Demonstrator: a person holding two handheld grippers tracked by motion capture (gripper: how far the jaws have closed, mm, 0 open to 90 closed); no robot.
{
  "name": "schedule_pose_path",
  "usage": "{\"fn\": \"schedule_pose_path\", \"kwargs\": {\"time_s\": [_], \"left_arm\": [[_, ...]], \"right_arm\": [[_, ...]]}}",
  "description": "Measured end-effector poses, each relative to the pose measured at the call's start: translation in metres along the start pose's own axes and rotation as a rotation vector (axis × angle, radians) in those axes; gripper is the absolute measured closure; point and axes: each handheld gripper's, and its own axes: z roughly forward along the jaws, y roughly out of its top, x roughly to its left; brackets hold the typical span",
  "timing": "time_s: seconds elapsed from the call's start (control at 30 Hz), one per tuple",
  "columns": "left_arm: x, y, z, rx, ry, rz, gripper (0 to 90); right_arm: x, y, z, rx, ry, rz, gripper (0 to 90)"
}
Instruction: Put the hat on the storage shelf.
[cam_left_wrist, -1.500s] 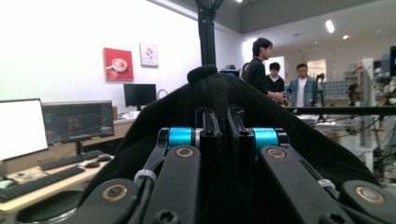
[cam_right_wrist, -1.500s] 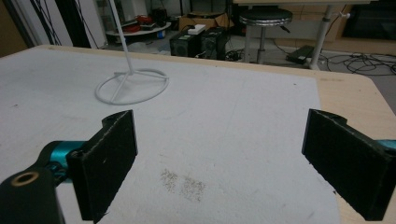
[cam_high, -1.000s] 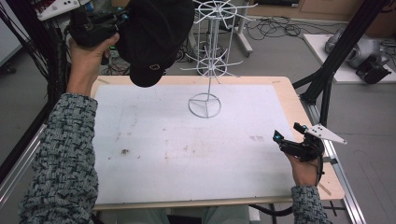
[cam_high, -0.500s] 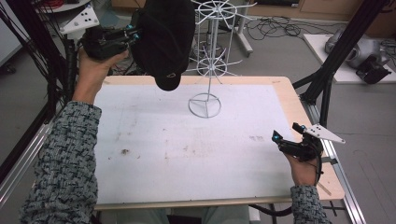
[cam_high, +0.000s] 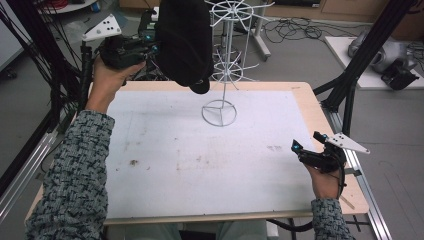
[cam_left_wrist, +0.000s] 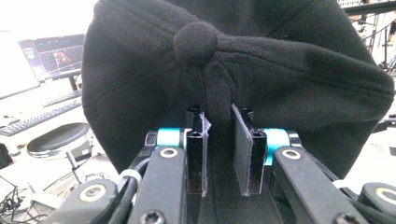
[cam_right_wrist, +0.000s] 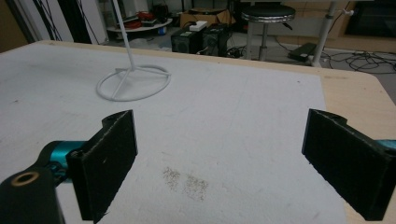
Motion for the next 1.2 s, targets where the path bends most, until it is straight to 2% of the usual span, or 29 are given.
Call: {"fn": "schedule_pose_path", "kwargs": {"time_s": [0.3, 0.57, 0.87, 1.2], "left_arm": [[0.0, -0.007, -0.001, 0.011, 0.013, -0.017, 72.4], [0.0, -0.007, -0.004, 0.022, 0.017, -0.026, 66.4], [0.001, -0.008, -0.006, 0.021, 0.02, -0.035, 64.8], [0.001, -0.011, -0.018, 0.017, 0.037, -0.043, 62.8]], "right_arm": [[0.0, 0.0, 0.0, 0.001, 0.001, 0.0, 9.4], [0.001, 0.0, 0.0, 0.002, -0.001, 0.001, 9.4], [0.001, 0.0, 0.0, 0.003, -0.001, 0.001, 9.4], [0.002, 0.0, 0.0, 0.0, 0.002, -0.003, 9.4]]}}
